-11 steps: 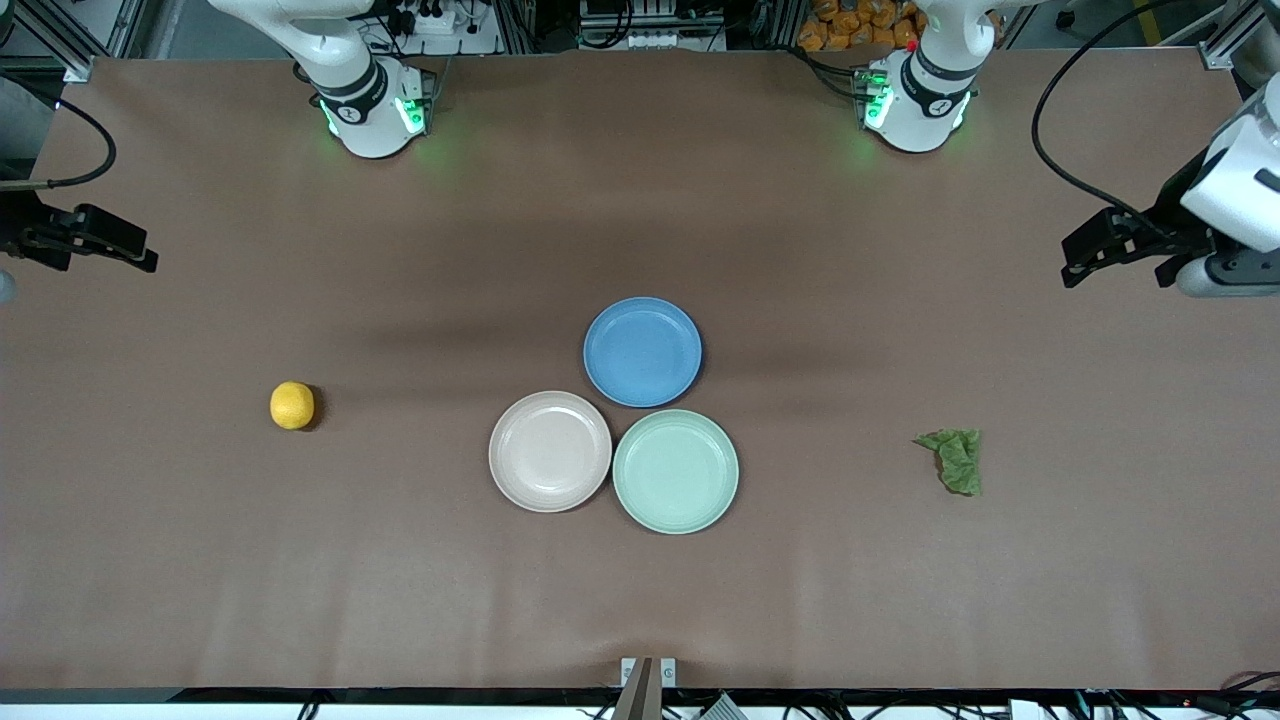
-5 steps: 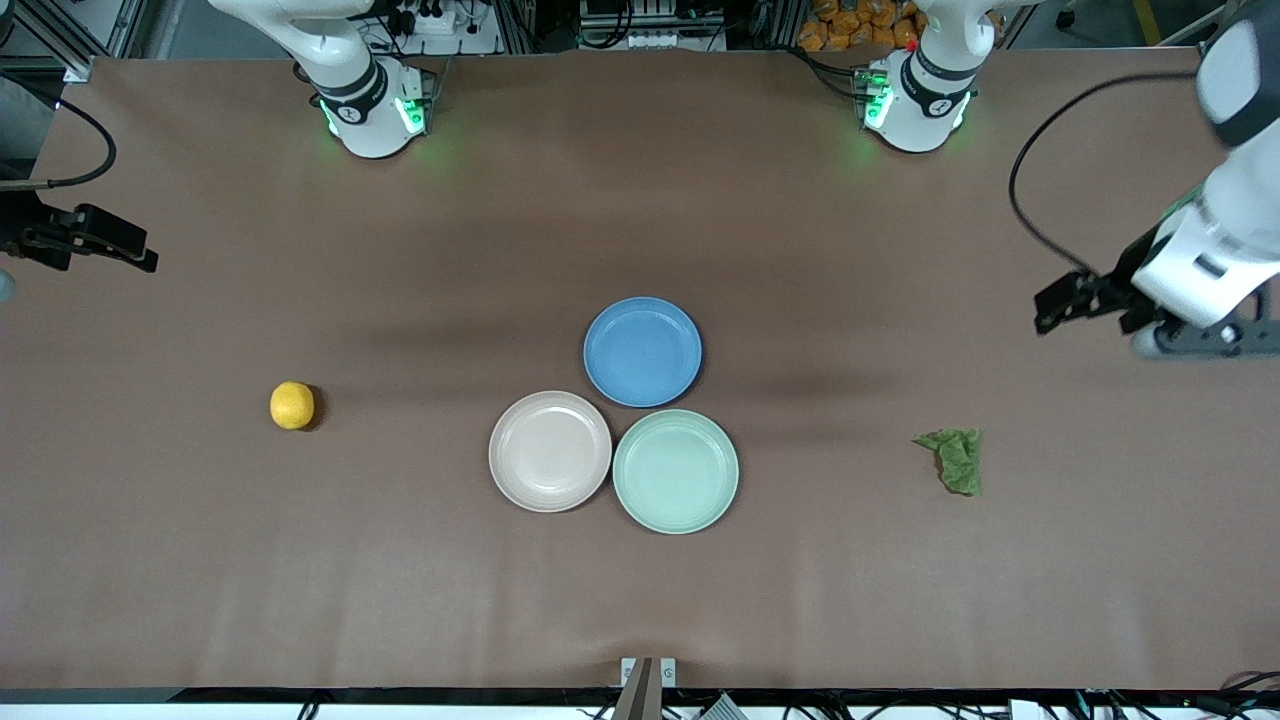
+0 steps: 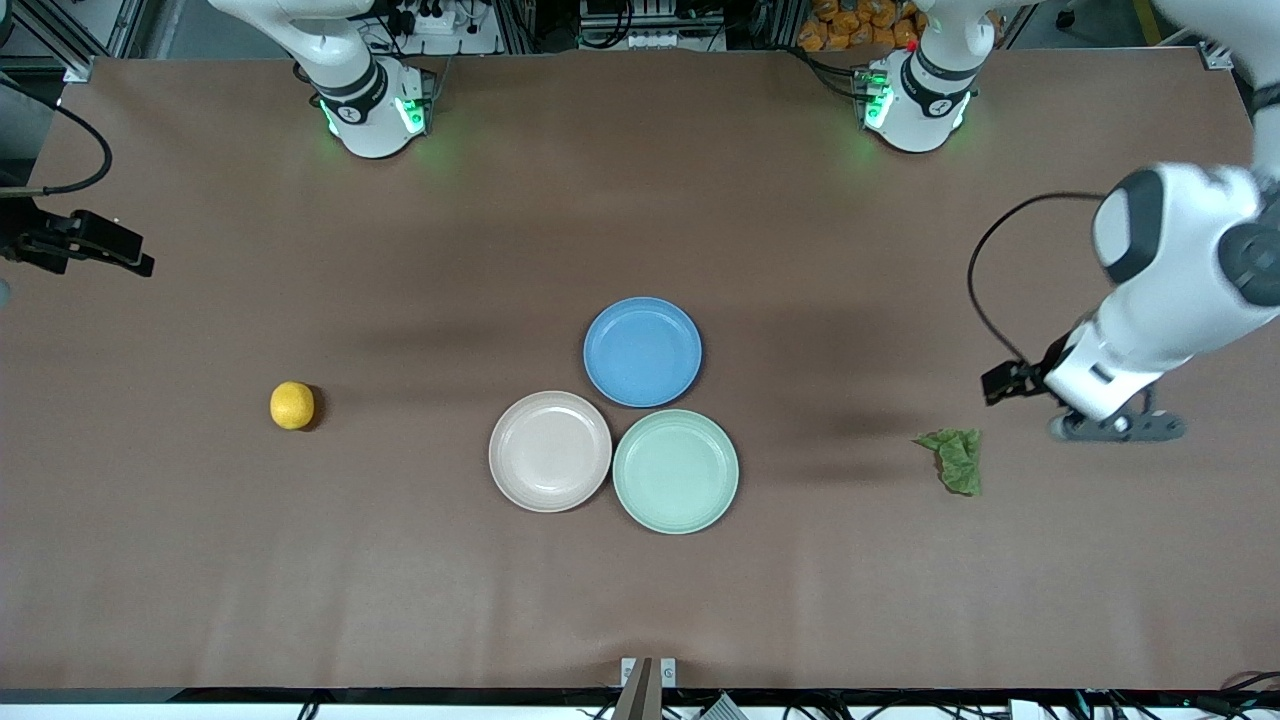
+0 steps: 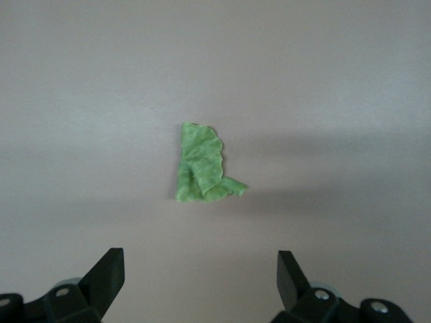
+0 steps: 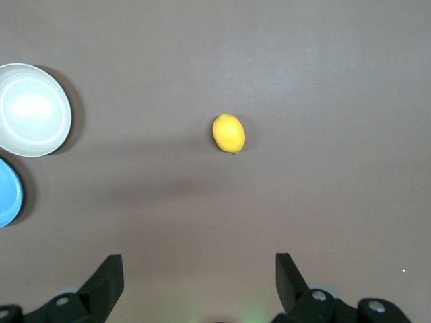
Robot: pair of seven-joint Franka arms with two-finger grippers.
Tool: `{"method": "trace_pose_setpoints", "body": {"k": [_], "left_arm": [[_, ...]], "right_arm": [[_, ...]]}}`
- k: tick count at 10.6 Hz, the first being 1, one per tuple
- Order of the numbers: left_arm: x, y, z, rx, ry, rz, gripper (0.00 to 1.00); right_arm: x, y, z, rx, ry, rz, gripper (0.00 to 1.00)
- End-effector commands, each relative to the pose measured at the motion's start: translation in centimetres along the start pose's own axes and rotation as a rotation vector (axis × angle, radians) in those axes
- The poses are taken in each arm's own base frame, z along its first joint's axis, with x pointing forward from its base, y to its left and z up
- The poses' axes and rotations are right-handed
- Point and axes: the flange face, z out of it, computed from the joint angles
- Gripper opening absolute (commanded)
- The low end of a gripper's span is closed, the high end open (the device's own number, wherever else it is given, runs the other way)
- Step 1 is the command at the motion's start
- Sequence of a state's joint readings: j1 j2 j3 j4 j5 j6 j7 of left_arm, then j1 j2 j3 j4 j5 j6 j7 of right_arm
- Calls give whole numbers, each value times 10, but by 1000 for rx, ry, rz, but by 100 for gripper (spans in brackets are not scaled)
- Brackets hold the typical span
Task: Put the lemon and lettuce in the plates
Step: 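Reach the left gripper down to the lettuce while the right gripper reaches the lemon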
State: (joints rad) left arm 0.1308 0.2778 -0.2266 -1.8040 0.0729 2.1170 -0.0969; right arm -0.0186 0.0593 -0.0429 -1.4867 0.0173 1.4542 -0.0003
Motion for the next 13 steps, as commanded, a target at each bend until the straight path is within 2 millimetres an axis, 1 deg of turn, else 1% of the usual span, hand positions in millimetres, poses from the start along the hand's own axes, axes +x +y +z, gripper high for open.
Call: {"method": "trace_pose_setpoints", "body": {"k": [1,4,5,6,8,9,10,11,12,13], "left_arm": [[17,-5,60,-13,0,20,100],[23,-6,131,-46,-9,19,100],[24,-7,152,-54,-4,14,100],[24,-5,169,-54,-6,21,100],[23,-6,199,-41,-3,32,100],[22,-5,205,-42,-9,33,100],[24,-4,204,-37,-2,39,100],[24,-6,205,-22,-2,53,100],[23,-8,211,-7,-10,60,100],[24,-8,211,-8,-8,55,100]], "right_arm": [[-1,16,11,5,-13,5,100],[3,15,30,4,-10,1,100],[5,14,40,4,-6,-1,100],[9,12,56,5,-1,-3,100],[17,4,103,3,15,-18,100],[19,3,115,3,17,-19,100],[21,3,126,3,20,-18,100],[22,4,142,2,29,-17,100],[23,4,160,2,43,-16,100],[24,3,177,1,57,-19,100]]}}
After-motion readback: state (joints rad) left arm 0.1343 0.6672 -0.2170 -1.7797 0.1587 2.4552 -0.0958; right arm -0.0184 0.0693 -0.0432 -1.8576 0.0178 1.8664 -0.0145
